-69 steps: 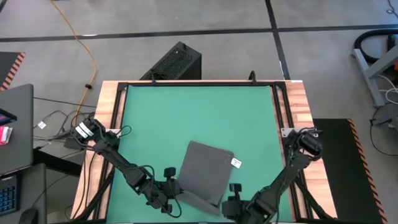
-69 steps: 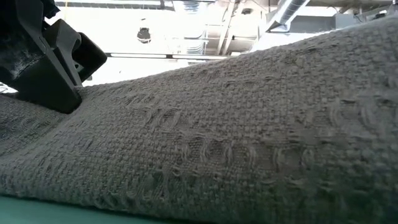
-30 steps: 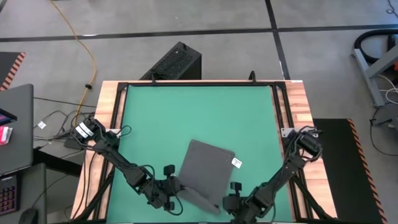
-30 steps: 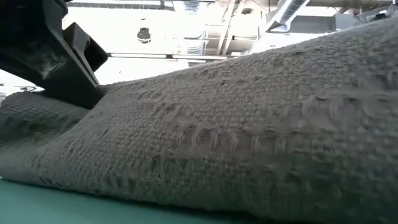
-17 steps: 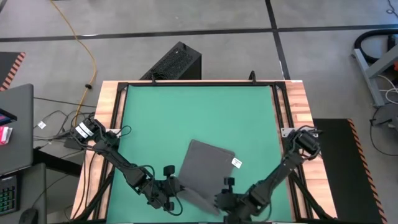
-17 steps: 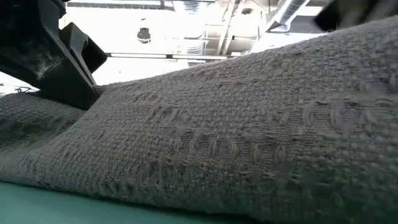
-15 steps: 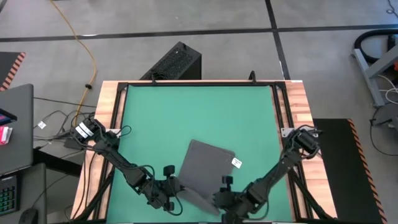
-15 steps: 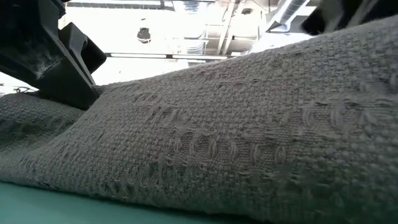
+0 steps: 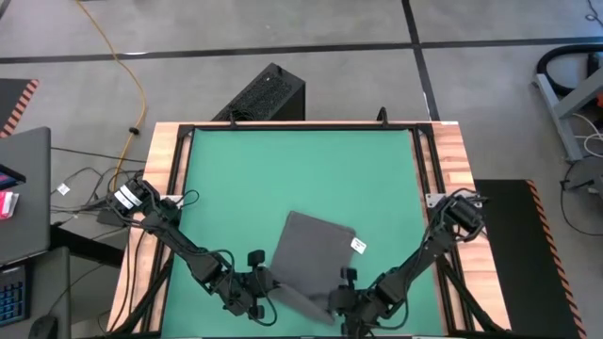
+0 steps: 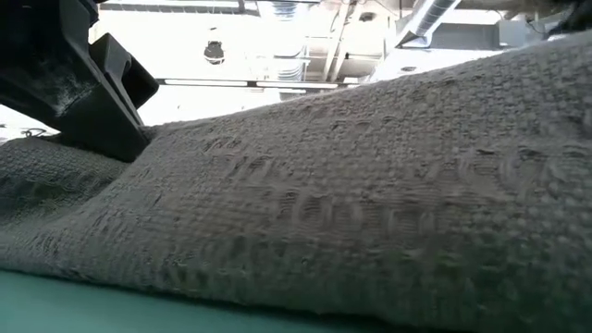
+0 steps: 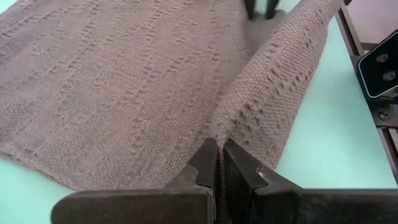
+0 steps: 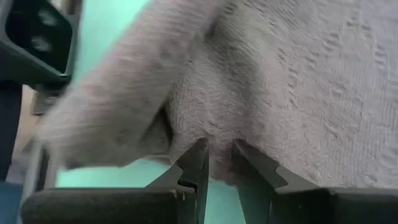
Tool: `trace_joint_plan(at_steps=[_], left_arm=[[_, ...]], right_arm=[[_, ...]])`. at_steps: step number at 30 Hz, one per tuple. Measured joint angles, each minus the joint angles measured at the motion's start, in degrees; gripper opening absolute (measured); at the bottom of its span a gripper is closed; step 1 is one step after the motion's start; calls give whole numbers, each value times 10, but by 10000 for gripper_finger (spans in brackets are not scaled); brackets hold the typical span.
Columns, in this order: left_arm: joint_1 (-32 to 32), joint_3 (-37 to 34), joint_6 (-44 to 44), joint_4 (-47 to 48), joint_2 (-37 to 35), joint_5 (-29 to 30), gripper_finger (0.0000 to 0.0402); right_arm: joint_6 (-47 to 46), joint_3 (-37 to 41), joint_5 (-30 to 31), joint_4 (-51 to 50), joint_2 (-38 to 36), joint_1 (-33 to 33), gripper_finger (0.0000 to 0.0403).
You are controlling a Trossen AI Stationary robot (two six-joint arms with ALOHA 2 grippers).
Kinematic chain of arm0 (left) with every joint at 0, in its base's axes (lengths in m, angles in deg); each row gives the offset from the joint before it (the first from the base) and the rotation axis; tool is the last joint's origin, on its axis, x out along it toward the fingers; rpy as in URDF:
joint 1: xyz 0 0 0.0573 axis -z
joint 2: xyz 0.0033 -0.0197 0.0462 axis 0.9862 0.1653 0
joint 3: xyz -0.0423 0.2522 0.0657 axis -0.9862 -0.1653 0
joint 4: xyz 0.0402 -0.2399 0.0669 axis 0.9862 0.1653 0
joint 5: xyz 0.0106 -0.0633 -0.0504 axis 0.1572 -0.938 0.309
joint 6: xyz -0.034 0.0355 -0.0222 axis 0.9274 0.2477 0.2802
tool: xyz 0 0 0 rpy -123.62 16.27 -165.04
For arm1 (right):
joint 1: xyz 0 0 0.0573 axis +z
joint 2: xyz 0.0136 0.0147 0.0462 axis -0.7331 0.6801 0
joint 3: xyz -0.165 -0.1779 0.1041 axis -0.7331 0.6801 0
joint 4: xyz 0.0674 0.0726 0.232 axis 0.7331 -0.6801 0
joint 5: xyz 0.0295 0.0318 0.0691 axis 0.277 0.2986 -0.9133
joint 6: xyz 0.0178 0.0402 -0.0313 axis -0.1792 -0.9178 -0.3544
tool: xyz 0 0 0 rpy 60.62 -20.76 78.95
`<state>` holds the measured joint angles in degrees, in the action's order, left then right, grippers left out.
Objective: Roll towel
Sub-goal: Roll the gray towel
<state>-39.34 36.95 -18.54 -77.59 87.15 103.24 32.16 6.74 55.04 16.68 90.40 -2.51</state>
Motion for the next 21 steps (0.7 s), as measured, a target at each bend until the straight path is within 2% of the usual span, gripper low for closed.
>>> trace_joint_plan(at_steps=[3, 6, 10, 16, 19, 21], left_arm=[[-1, 0, 1, -7, 0, 8, 0], [-8, 0, 14, -20, 0, 40, 0], [-23, 0, 40, -28, 0, 44, 0], [-37, 0, 116, -14, 0, 79, 0], [-51, 0, 199, 39, 0, 38, 0], [-55, 0, 210, 56, 0, 2, 0]], right_arm=[[-7, 23, -1, 37, 0, -2, 97], [-8, 42, -2, 75, 0, -2, 97], [-24, 43, -15, 74, 0, 0, 97], [-28, 43, -25, 73, 0, 13, 97], [-29, 43, -26, 72, 0, 15, 97], [-32, 43, -27, 71, 0, 15, 97]])
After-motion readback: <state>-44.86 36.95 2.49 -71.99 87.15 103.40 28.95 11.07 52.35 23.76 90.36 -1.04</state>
